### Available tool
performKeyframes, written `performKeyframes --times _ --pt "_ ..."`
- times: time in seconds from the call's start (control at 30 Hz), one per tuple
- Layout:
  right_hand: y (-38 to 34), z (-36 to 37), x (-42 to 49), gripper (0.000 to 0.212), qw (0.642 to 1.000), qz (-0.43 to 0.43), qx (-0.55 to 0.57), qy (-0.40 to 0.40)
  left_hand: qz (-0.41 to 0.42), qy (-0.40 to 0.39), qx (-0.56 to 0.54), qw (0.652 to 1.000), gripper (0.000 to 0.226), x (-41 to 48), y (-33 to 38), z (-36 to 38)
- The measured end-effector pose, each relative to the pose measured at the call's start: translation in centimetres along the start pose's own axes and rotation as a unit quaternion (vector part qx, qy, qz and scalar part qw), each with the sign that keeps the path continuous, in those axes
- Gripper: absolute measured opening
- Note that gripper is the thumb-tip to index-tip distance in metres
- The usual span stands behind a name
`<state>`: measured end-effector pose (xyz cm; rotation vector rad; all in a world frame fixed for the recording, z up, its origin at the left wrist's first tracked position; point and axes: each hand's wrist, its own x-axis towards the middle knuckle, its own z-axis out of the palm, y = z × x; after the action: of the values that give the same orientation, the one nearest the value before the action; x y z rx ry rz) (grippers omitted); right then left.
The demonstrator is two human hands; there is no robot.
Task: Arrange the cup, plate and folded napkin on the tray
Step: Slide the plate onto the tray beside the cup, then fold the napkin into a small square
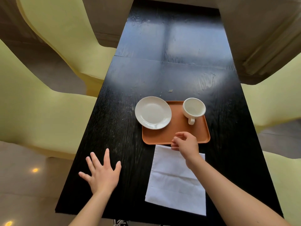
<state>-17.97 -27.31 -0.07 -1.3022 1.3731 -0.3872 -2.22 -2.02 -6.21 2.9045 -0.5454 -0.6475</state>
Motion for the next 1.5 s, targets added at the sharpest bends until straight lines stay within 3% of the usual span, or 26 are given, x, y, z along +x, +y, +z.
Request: performKeyframes --times 0.2,0.3,0.4,0.53,0.73,0.87,1.0,1.1,1.2,1.37,1.5 --pt "2.8 -3.6 -3.5 0.014 0.998 -0.008 -0.060 -0.003 0.101 0.017 -0.029 0.994 0.056 -5.2 2.2 -1.1" --pt "5.2 -5.7 -5.5 0.015 0.989 -0.024 -0.143 0.014 0.140 -0.040 -0.051 0.988 0.051 -8.5 3.6 -0.2" --pt "7.9 -7.5 -7.3 0.016 0.972 -0.044 -0.231 0.017 0.130 -0.106 -0.103 0.980 0.054 -10.0 4.8 0.6" --pt "10.3 -9.3 -9.3 0.024 0.949 -0.059 -0.305 0.058 0.117 -0.136 -0.110 0.977 0.055 -10.8 6.6 1.2" --pt "12.1 -9.9 -11.3 0.025 0.931 0.001 -0.360 0.059 0.022 -0.168 -0.146 0.975 0.052 -10.9 8.4 1.5" --pt "12.1 -9.7 -11.7 0.034 0.943 0.006 -0.329 0.055 -0.023 -0.204 -0.170 0.964 0.029 -10.7 9.0 1.7" --pt "11.9 -10.0 -11.5 0.050 0.960 0.038 -0.270 0.059 -0.035 -0.173 -0.178 0.968 0.018 -10.6 9.0 1.7" --pt "11.6 -10.3 -11.5 0.046 0.967 0.043 -0.243 0.061 -0.055 -0.165 -0.228 0.958 0.016 -10.4 8.8 1.6" --pt "11.7 -10.6 -11.6 0.033 0.974 0.039 -0.215 0.054 -0.079 -0.182 -0.320 0.926 0.005 -10.2 8.5 1.2" --pt "12.6 -11.4 -12.4 0.018 0.992 0.038 -0.112 0.039 -0.047 -0.184 -0.404 0.895 0.014 -10.6 7.2 0.7" --pt "13.1 -12.4 -13.6 0.031 0.995 0.100 -0.015 0.028 -0.051 -0.203 -0.434 0.877 0.021 -11.0 5.9 0.3"
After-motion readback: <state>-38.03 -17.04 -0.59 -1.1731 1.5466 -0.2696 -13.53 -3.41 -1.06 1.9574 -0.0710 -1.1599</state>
